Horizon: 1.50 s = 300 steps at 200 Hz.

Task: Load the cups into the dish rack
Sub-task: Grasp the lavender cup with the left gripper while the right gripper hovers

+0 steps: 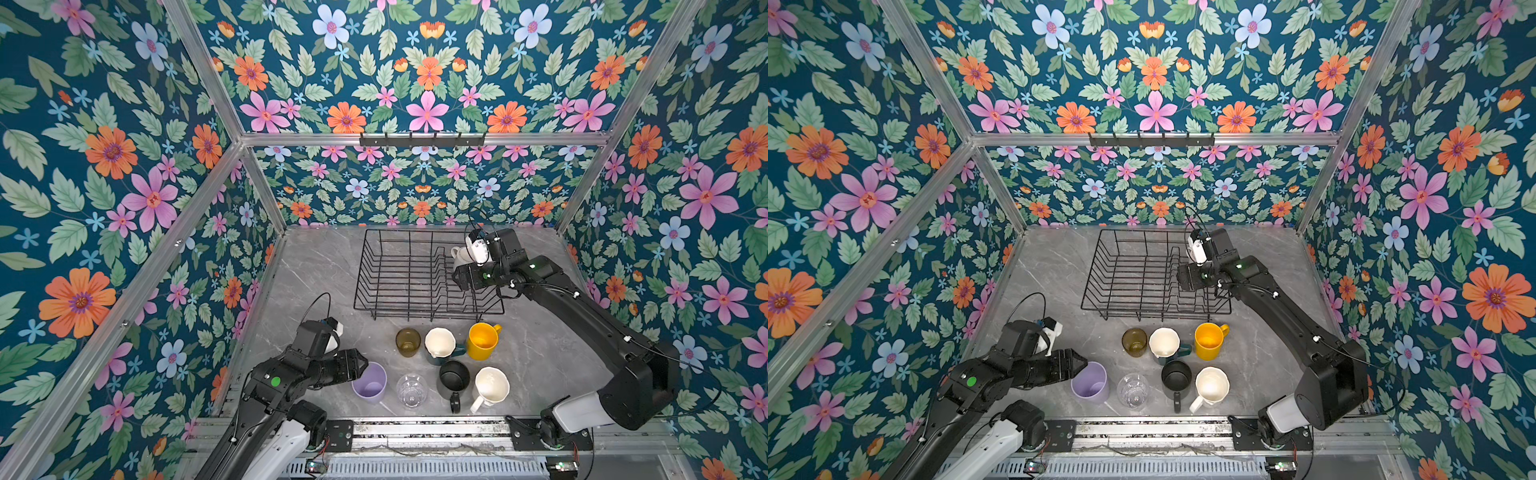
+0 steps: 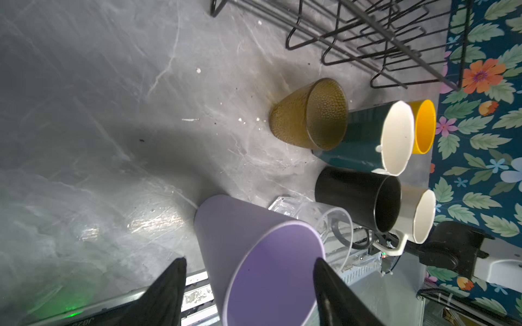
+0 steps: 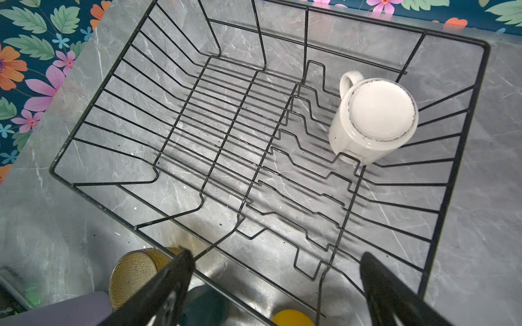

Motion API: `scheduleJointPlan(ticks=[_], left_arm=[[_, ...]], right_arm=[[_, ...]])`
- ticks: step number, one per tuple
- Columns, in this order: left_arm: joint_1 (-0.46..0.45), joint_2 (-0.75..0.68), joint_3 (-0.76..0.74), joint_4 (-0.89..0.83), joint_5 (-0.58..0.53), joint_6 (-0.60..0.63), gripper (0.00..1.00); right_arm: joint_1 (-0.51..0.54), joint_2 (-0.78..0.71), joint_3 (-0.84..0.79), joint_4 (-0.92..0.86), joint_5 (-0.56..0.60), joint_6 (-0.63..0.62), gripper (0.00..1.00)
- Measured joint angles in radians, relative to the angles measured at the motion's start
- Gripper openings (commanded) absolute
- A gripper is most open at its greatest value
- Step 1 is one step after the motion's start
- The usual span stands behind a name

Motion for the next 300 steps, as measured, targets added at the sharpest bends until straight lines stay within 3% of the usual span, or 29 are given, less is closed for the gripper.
scheduleJointPlan(ticks=[199,272,300], left_arm=[[-0.068,0.158,-0.046,0.052,-0.04,0.018,0.46],[-0.086,0.184,-0.05,0.085,-0.066,0.014,0.21],[-0.087,0.182,-0.047,0.085,-0.075,0.015,0.03]], right_arm=[[0.022,-0.013,-0.028,0.003,0.021,0.0,0.93],[0.024,-0.022,-0.055,0.006,0.027,0.0,0.93],[0.024,-0.022,-0.056,0.007,0.026,0.0,0.93]])
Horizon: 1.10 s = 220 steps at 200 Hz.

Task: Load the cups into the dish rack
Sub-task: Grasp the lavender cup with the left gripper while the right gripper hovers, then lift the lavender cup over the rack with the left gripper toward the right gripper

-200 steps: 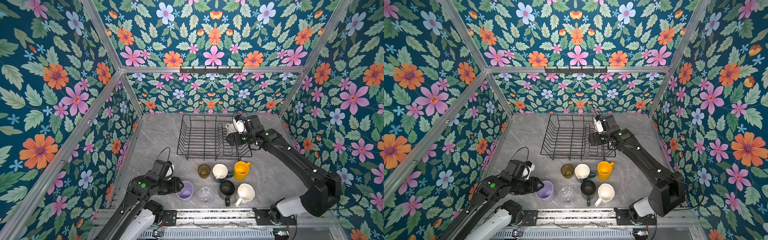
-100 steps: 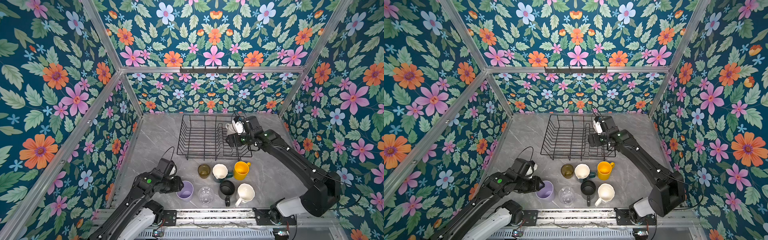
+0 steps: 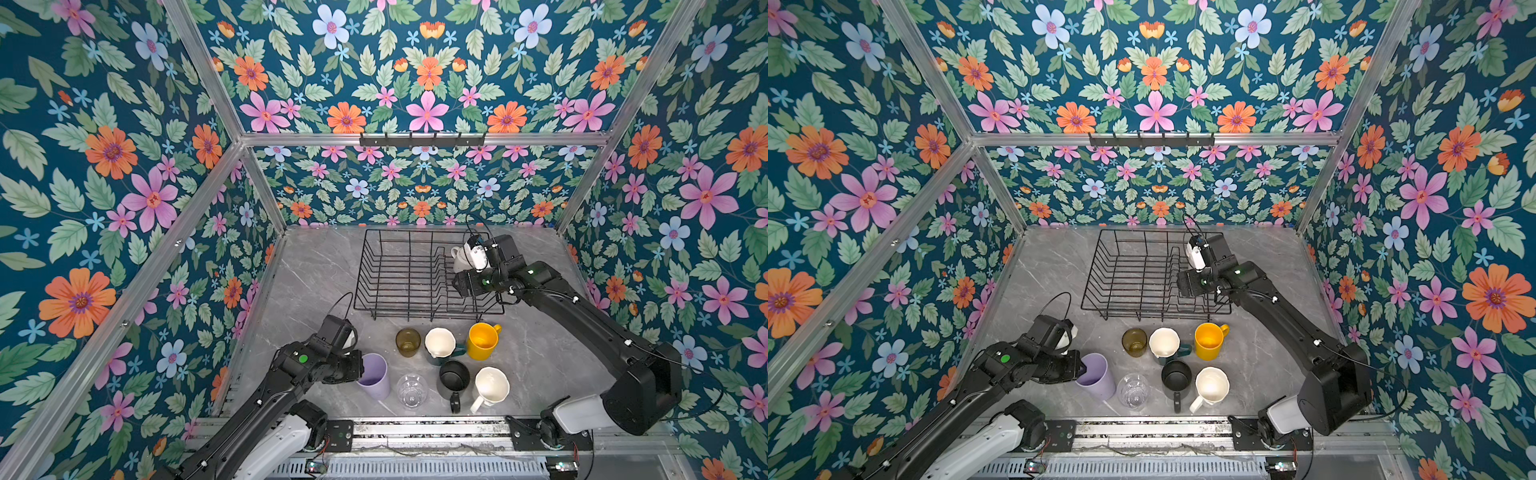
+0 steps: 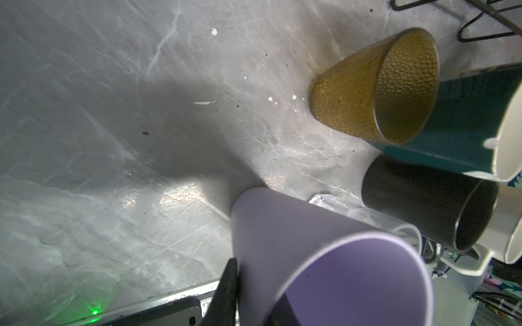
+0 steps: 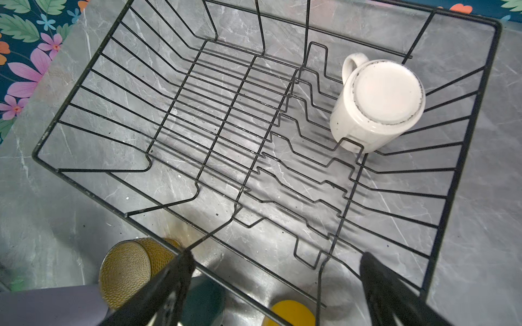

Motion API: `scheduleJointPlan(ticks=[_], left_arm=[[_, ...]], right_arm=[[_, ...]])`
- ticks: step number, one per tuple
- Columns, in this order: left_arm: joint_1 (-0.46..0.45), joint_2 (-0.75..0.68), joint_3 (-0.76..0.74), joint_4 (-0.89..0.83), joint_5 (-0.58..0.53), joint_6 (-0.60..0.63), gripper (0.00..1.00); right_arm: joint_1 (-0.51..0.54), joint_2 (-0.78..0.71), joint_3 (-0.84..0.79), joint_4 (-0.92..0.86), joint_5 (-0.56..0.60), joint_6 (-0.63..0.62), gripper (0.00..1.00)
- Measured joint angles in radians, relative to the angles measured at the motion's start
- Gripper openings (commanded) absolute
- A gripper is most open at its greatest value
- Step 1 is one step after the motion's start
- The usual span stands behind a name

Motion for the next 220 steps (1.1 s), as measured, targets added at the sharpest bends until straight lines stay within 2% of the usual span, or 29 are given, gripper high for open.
scheduleJointPlan(ticks=[4,71,133,168,220], left_arm=[[0.0,-0.001,0.0,0.0,0.003,-0.004,0.0],[-0.002,-0.026,0.136,-0.039,-0.061,0.033,0.0],[0.0,-0.023,0.349,-0.079,-0.182,0.098,0.0],[0.0,-0.012,0.358,0.072,-0.178,0.135,0.0],[0.023,0.079,0.293,0.401,-0.048,0.163,0.0]], right_arm=[[0.0,0.0,-0.001,0.001,0.0,0.0,0.93],[0.0,-0.008,-0.027,0.051,-0.058,0.014,0.93],[0.0,-0.079,-0.068,0.127,-0.203,0.059,0.93],[-0.009,-0.148,-0.129,0.226,-0.356,0.1,0.94],[-0.12,-0.245,-0.275,0.47,-0.636,0.257,0.94]])
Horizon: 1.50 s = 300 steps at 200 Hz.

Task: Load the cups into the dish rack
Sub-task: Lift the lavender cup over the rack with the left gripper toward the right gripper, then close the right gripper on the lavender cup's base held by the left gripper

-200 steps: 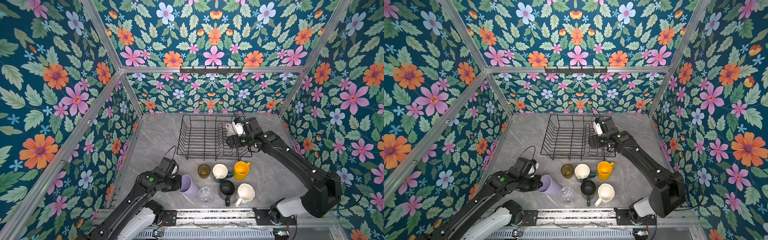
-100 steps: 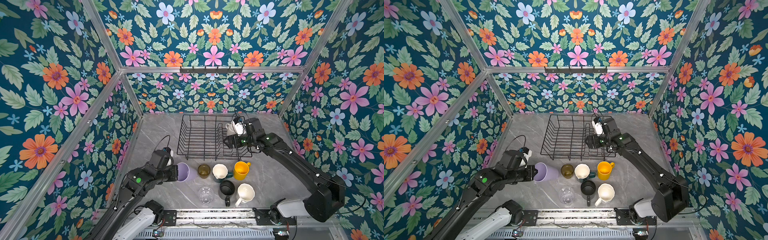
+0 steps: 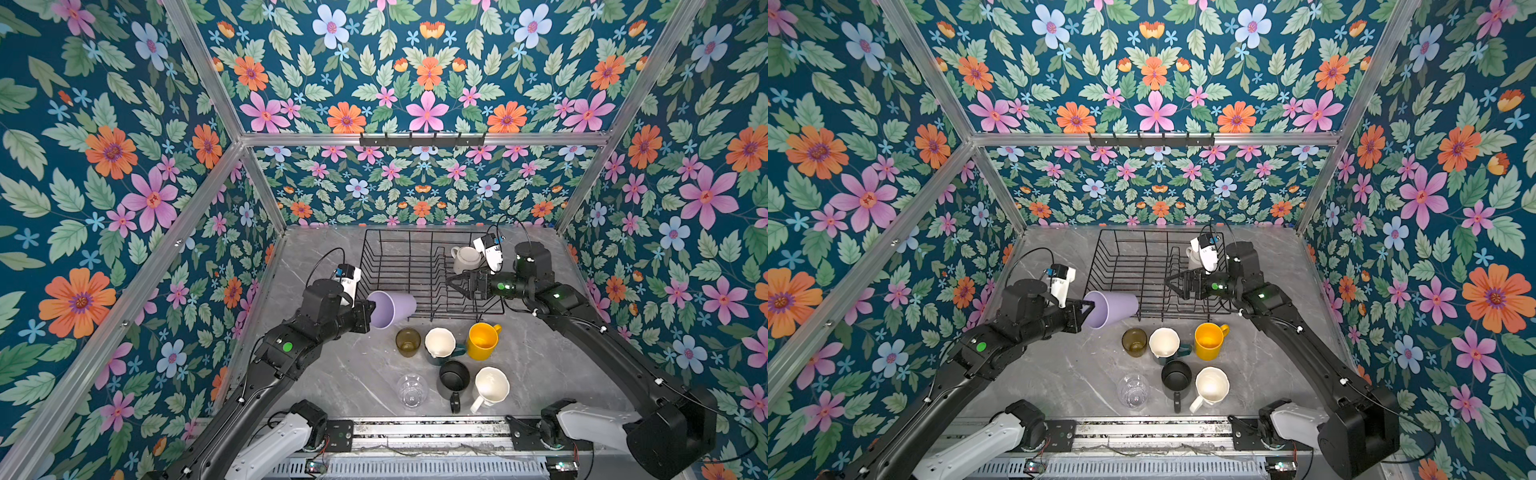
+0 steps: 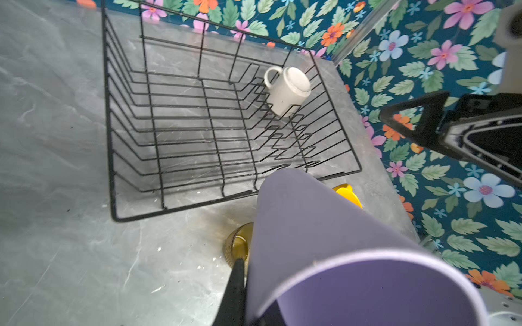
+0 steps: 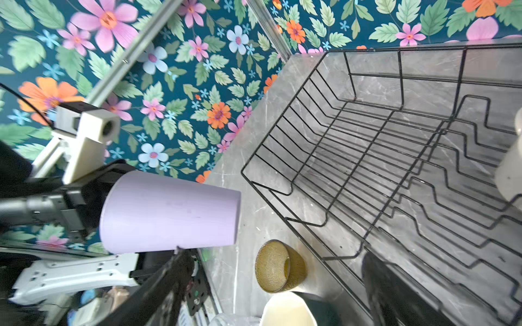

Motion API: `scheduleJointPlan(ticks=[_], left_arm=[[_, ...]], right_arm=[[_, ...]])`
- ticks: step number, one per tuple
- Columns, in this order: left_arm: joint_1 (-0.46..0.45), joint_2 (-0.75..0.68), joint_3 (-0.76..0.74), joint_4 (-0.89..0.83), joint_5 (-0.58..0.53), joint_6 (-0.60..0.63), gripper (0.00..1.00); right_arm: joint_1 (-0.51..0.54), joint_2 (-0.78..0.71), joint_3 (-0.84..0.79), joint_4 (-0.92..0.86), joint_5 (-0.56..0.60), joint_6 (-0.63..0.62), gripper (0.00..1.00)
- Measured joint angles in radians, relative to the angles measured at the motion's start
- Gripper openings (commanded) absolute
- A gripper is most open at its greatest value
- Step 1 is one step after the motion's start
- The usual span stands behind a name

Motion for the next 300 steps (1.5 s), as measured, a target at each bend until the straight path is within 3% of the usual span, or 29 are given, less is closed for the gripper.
scheduleJointPlan(ticks=[30,54,96,176,300], left_arm=[[0.096,0.048,-0.065,0.207,0.172,-0.01,0.0],[0.2,0.076,-0.149,0.429,0.352,-0.096,0.0],[0.221,0.122,-0.22,0.732,0.572,-0.214,0.0],[0.222,0.185,-0.278,1.021,0.716,-0.351,0.0],[0.222,0.211,-0.293,1.116,0.771,-0.412,0.0]], right_arm=[[-0.026,-0.02,-0.057,0.11,-0.103,0.067,0.95],[-0.031,-0.02,-0.072,0.174,-0.161,0.1,0.95],[-0.032,0.003,-0.087,0.281,-0.252,0.15,0.95],[0.008,0.052,-0.088,0.474,-0.406,0.244,0.95],[0.133,0.167,-0.014,0.47,-0.422,0.218,0.94]])
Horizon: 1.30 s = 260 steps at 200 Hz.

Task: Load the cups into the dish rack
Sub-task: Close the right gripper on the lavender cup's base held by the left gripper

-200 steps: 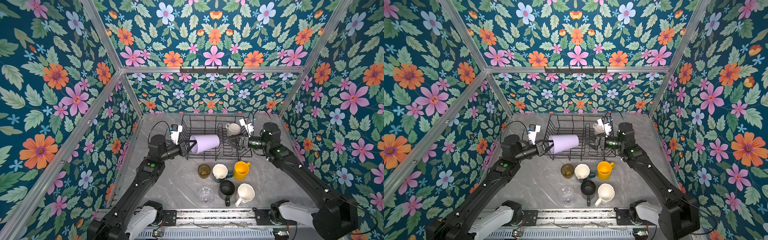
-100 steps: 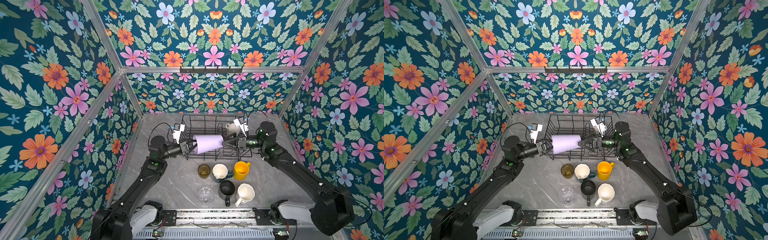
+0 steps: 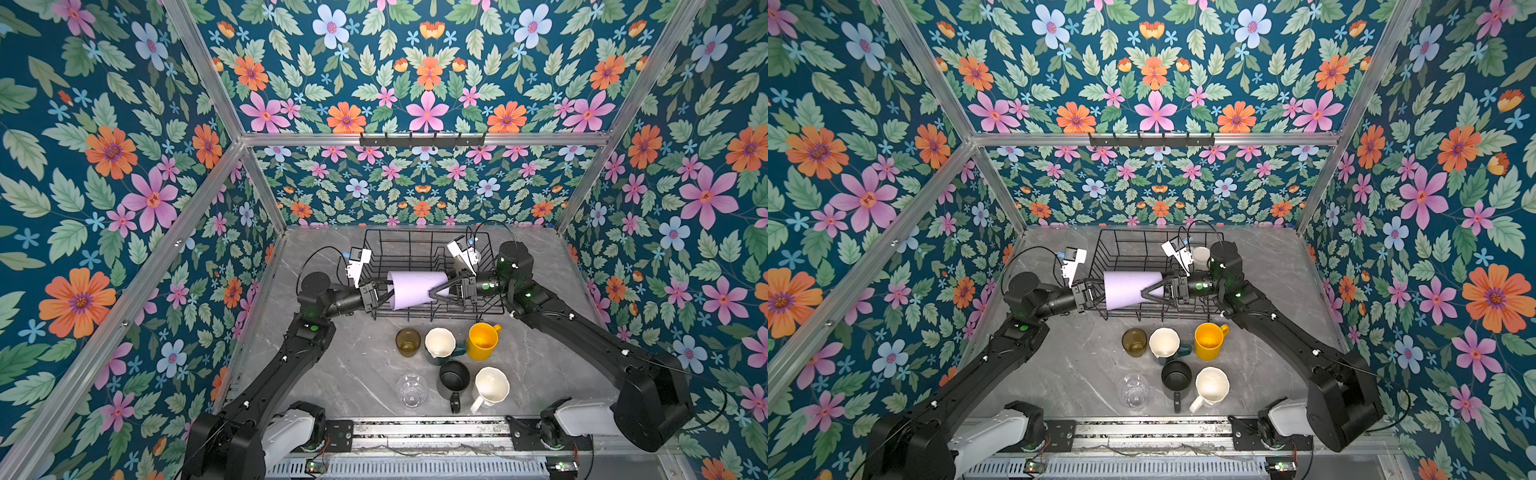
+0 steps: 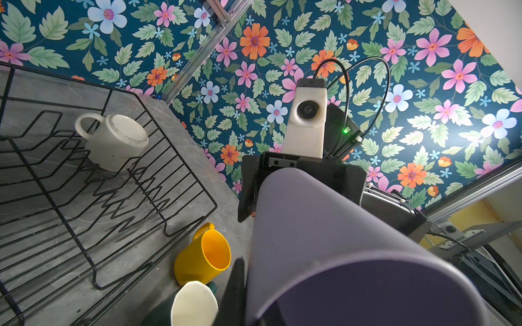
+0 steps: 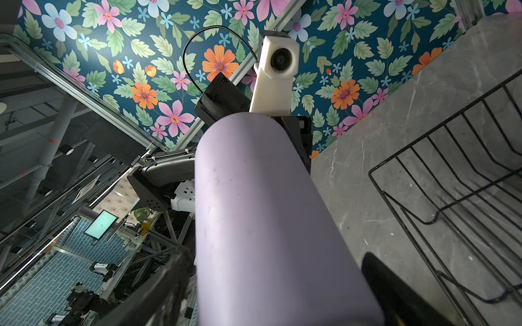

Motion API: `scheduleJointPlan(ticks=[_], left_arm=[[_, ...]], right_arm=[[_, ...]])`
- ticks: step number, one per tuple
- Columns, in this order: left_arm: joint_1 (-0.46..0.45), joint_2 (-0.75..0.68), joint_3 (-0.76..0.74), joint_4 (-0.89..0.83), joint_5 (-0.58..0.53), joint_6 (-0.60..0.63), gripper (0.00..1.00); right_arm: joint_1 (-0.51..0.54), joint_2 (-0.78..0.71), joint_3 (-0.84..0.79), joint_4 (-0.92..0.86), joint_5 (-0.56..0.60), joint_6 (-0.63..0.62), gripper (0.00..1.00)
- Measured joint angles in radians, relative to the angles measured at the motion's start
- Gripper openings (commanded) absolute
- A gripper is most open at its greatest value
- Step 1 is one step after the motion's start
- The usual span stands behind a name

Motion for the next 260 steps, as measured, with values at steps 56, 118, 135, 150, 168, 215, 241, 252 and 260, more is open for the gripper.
scheduleJointPlan(ticks=[56,118,135,150,168,215,241,252,260], left_arm=[[0.0,0.006,-0.006,0.011,0.012,-0.003,0.0],[-0.001,0.007,-0.017,0.034,0.019,-0.02,0.0],[-0.001,0.008,-0.018,0.038,0.02,-0.029,0.0],[-0.001,0.01,-0.019,0.04,0.02,-0.03,0.0],[-0.001,0.013,-0.019,0.043,0.023,-0.034,0.0],[0.0,0.018,-0.022,0.058,0.04,-0.037,0.0],[0.002,0.02,-0.023,0.073,0.05,-0.037,0.0],[0.002,0.021,-0.024,0.079,0.051,-0.038,0.0],[0.002,0.023,-0.024,0.083,0.053,-0.038,0.0]], right_arm=[[0.024,0.027,0.014,0.014,0.0,0.012,0.93],[0.048,0.056,0.03,0.042,-0.006,0.026,0.9],[0.05,0.058,0.031,0.043,-0.008,0.027,0.89],[0.053,0.059,0.031,0.043,-0.009,0.03,0.87],[0.055,0.059,0.031,0.043,-0.011,0.03,0.85],[0.055,0.06,0.032,0.045,-0.037,0.037,0.67],[0.055,0.061,0.032,0.045,-0.048,0.037,0.58],[0.055,0.061,0.032,0.045,-0.05,0.037,0.53],[0.055,0.063,0.033,0.045,-0.05,0.037,0.48]])
